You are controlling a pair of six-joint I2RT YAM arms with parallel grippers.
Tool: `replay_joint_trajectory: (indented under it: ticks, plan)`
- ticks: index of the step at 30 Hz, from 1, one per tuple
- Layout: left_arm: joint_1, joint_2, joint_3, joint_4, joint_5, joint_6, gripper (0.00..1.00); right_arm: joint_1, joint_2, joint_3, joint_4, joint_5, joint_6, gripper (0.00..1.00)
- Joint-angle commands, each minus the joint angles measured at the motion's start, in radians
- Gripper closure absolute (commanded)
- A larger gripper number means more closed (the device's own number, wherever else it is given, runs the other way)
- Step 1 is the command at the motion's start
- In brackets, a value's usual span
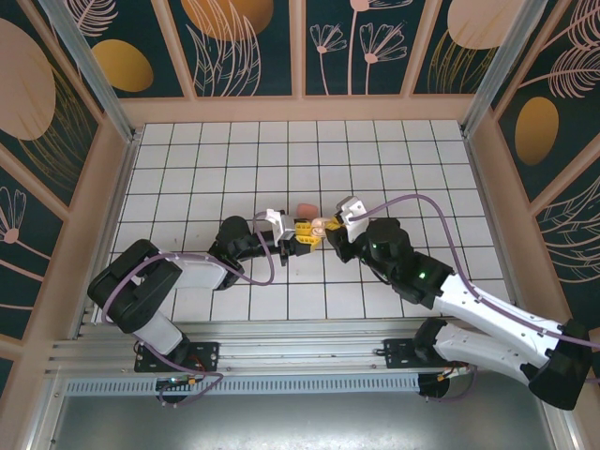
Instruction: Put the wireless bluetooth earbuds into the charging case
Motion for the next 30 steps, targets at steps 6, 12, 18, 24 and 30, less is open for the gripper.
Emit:
replay_joint_trajectory:
  ticks: [6, 12, 18, 24, 30]
  plan:
    - [-0.003, -0.049, 0.04, 0.057, -0.044, -0.007, 0.89, 0.042, 0.019, 0.024, -0.089, -0.03, -0.026, 0.8]
    - [-0.002, -0.052, 0.041, 0.057, -0.048, -0.006, 0.89, 0.046, 0.033, 0.037, -0.095, -0.062, -0.027, 0.79]
    - [-0.002, -0.06, 0.037, 0.049, -0.054, -0.001, 0.89, 0.05, 0.046, 0.052, -0.113, -0.075, -0.027, 0.77]
    - [-0.002, -0.06, 0.036, 0.047, -0.056, 0.0, 0.89, 0.052, 0.048, 0.056, -0.124, -0.067, -0.025, 0.73]
    - [-0.002, -0.059, 0.036, 0.049, -0.056, -0.001, 0.89, 0.051, 0.041, 0.068, -0.121, -0.066, -0.023, 0.68]
